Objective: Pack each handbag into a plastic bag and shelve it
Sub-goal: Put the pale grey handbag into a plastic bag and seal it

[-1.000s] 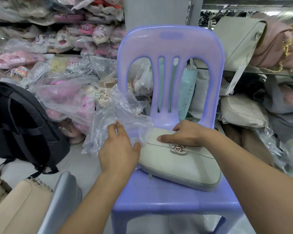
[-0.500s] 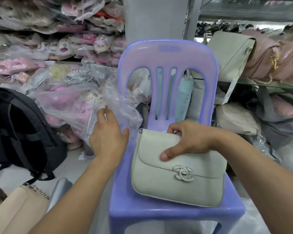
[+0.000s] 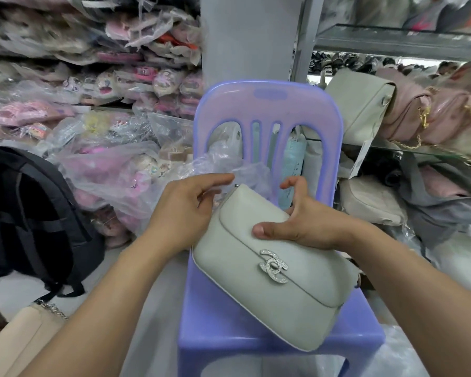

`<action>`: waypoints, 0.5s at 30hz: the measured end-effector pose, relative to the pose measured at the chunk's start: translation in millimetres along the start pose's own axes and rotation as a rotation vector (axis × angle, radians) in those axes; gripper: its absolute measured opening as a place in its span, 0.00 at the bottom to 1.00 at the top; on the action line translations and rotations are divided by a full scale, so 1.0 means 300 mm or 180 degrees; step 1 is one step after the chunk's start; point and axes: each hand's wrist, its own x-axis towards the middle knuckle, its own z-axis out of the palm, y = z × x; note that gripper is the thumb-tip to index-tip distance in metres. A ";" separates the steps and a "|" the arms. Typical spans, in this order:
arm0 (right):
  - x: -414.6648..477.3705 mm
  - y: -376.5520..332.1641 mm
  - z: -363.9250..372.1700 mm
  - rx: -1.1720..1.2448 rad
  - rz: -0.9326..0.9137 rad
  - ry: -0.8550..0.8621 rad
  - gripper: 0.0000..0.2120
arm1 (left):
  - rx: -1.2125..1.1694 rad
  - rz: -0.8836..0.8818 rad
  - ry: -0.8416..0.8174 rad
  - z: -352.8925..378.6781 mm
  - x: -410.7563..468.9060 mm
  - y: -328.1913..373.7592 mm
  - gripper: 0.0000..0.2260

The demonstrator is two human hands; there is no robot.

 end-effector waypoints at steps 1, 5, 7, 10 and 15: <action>-0.002 0.007 0.000 0.0184 -0.0027 0.0045 0.54 | 0.0178 0.0165 0.0056 -0.005 -0.007 0.004 0.24; -0.012 0.025 -0.007 0.0750 -0.0283 0.0074 0.54 | 0.0540 0.0541 -0.0039 -0.026 -0.034 0.029 0.28; -0.013 0.033 -0.009 0.0889 -0.0313 0.0160 0.45 | 0.0569 0.0463 -0.0231 -0.036 -0.051 0.048 0.30; -0.017 0.053 -0.017 0.1027 -0.0369 0.0284 0.35 | 0.0749 0.0489 -0.0338 -0.031 -0.077 0.038 0.34; -0.033 0.060 -0.028 0.1127 -0.0230 0.0281 0.27 | 0.1197 0.0565 -0.0038 0.016 -0.116 -0.025 0.39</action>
